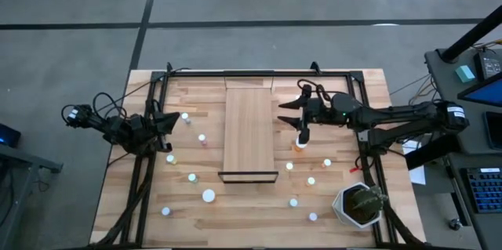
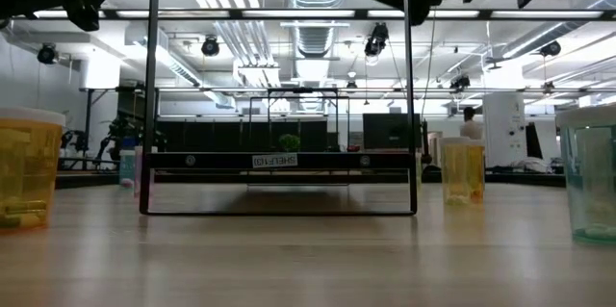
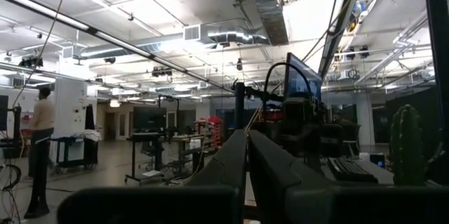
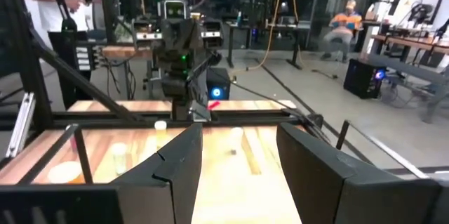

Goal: Pick and place medicine bottles onto shelf by color
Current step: Put the pink pill bottle on the shelf

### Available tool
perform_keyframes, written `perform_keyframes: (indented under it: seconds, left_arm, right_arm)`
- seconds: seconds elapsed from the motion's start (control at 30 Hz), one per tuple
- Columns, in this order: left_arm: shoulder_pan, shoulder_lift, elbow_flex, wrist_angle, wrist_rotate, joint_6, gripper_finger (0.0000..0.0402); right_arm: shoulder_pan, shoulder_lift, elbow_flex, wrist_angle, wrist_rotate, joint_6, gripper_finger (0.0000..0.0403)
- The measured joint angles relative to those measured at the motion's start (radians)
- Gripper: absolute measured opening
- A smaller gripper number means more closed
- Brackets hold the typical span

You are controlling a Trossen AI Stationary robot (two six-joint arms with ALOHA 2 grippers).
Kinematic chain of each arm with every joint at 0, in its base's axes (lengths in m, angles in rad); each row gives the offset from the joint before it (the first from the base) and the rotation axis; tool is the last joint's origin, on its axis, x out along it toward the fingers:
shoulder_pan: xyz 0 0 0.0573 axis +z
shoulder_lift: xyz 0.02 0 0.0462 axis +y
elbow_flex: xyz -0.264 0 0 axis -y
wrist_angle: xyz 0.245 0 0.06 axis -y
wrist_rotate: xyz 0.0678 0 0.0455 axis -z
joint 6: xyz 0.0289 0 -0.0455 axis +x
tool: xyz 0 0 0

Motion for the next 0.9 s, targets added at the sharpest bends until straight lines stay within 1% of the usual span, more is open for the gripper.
perform_keyframes:
  seconds: [0.13, 0.33, 0.7, 0.9]
  left_arm:
    - [0.0, -0.001, 0.0, 0.0, 0.0, 0.022, 0.0]
    - [0.0, 0.0, 0.004, 0.0, 0.0, 0.054, 0.0]
    - [0.0, -0.003, 0.006, 0.034, 0.0, 0.218, 0.0]
    - [0.0, -0.003, 0.009, 0.153, 0.0, 0.299, 0.0]
  right_arm:
    - [0.002, 0.023, 0.019, -0.01, 0.002, -0.004, 0.0173]
    - [0.002, 0.076, 0.1, -0.025, 0.002, -0.006, 0.0173]
    - [0.004, 0.159, 0.309, -0.295, 0.002, -0.013, 0.0173]
    - [0.004, 0.217, 0.405, -0.379, 0.002, -0.028, 0.0173]
